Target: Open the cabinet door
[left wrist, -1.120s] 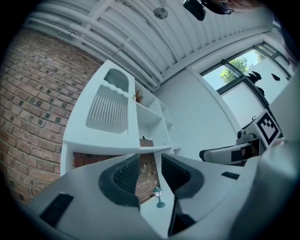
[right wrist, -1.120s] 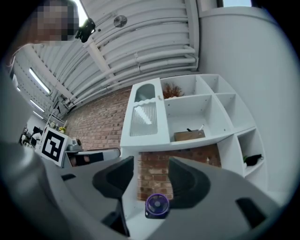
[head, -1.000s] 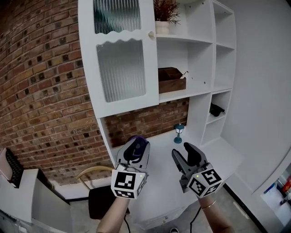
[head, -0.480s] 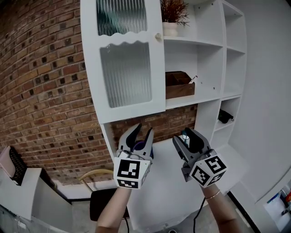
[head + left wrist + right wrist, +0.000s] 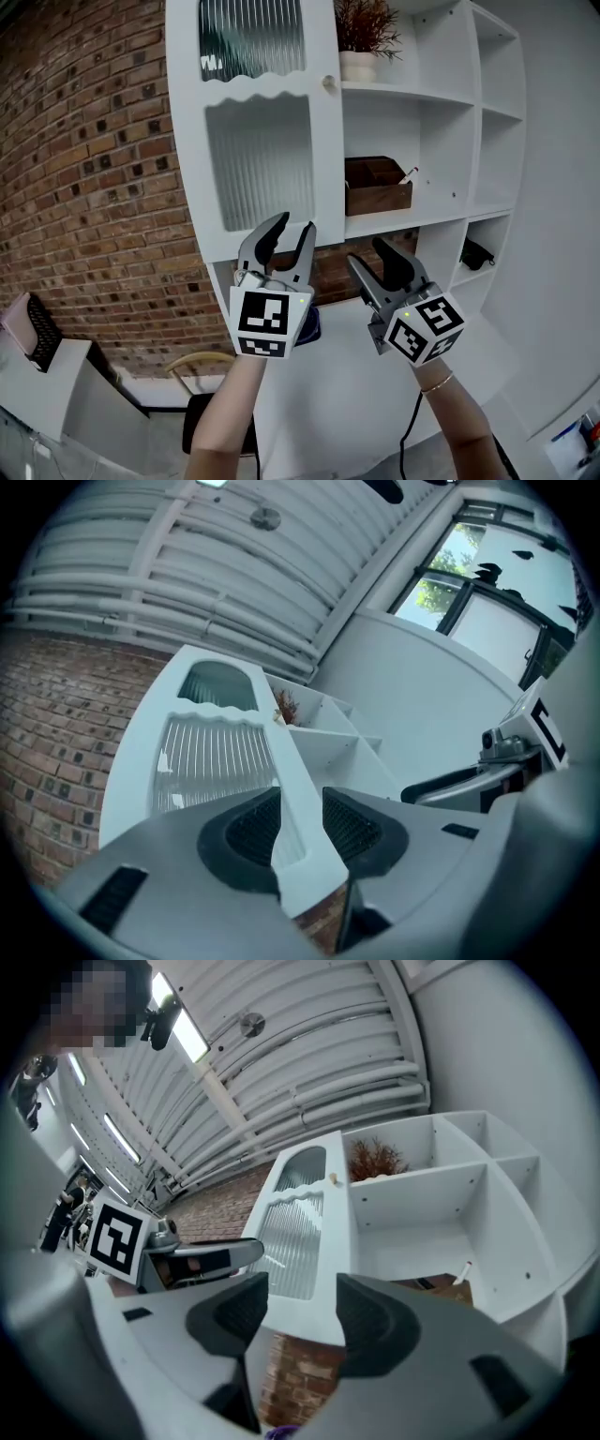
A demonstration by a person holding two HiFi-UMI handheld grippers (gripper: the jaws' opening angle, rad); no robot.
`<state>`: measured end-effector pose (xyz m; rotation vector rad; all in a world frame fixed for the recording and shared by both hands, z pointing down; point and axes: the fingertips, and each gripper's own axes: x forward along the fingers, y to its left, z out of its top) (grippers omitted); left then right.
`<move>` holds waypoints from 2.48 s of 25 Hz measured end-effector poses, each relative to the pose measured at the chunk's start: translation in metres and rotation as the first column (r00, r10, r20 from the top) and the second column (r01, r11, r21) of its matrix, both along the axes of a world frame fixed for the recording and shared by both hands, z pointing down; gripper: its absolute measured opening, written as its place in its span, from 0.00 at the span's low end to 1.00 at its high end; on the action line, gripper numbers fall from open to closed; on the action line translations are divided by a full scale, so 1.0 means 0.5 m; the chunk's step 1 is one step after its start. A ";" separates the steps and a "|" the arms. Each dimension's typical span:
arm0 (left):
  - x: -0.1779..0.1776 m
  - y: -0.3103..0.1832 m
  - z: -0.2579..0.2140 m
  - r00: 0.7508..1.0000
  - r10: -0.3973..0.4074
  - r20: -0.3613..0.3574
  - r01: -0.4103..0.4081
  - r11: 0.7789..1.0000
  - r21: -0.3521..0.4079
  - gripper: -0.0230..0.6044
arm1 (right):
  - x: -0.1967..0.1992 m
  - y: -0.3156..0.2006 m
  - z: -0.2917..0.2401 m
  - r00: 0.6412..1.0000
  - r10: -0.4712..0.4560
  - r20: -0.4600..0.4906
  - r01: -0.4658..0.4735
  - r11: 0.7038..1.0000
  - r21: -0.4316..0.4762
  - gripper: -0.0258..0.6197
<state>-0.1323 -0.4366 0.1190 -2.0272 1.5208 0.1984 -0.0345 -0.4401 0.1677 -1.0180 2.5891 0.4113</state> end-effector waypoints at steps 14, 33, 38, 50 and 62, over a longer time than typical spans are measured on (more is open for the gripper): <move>0.022 -0.078 -0.165 0.979 -0.184 0.083 0.176 0.979 0.099 0.24 | -0.026 -0.074 -0.097 0.995 -0.096 -0.017 0.097 0.991 0.092 0.38; 0.100 -0.167 -0.380 0.885 -0.392 0.251 0.341 0.914 0.221 0.25 | -0.041 -0.142 -0.176 0.990 -0.138 -0.021 0.139 0.976 0.169 0.38; 0.111 -0.189 -0.408 0.864 -0.420 0.277 0.368 0.903 0.223 0.25 | -0.028 -0.164 -0.185 0.990 -0.140 -0.002 0.138 0.977 0.163 0.38; 0.105 -0.230 -0.410 0.839 -0.465 0.282 0.425 0.884 0.194 0.18 | -0.028 -0.190 -0.159 0.987 -0.160 -0.009 0.160 0.979 0.123 0.38; 0.108 -0.205 -0.410 0.845 -0.469 0.259 0.422 0.880 0.217 0.15 | -0.053 -0.205 -0.122 0.978 -0.206 -0.018 0.207 0.977 0.055 0.38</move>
